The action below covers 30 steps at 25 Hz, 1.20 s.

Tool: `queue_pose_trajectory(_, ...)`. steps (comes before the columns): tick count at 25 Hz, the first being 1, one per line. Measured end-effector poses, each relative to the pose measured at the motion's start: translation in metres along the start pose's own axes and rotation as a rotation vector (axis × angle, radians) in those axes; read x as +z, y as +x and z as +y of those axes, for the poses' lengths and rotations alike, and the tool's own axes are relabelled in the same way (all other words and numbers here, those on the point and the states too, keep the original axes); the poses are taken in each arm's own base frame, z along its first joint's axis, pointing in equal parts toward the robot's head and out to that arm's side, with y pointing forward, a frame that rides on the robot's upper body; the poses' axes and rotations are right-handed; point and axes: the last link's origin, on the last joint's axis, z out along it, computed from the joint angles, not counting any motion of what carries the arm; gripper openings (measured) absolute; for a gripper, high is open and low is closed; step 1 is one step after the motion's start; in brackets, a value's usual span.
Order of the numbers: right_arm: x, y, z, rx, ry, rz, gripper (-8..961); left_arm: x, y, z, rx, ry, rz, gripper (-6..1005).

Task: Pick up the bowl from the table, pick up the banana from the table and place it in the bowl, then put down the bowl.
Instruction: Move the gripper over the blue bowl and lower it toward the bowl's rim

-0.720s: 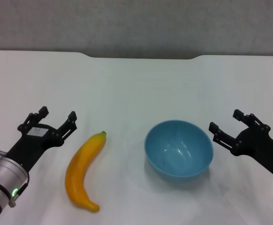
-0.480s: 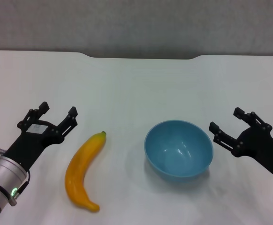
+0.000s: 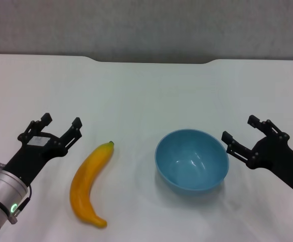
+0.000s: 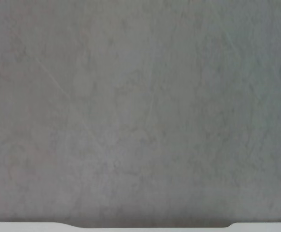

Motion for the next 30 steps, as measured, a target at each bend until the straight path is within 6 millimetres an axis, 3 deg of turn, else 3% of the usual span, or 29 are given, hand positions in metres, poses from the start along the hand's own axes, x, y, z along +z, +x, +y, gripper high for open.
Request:
queue_pose_trajectory(5,0.002,-0.003,-0.001,0.068,-0.002,-0.005,879,0.002,0.006,0.004,-0.020,-0.005,-0.022,864)
queue_pose_trajectory(11,0.008,-0.013,0.000,0.127,0.004,0.016,876,0.012,0.033,0.010,0.009,0.051,-0.158,864)
queue_pose_trajectory(21,0.031,-0.054,0.006,0.129,0.028,0.250,868,0.020,0.060,0.015,0.070,0.198,-0.397,864)
queue_pose_trajectory(30,0.047,-0.080,-0.013,0.211,-0.008,0.527,860,0.020,0.075,0.027,0.129,0.224,-0.449,863)
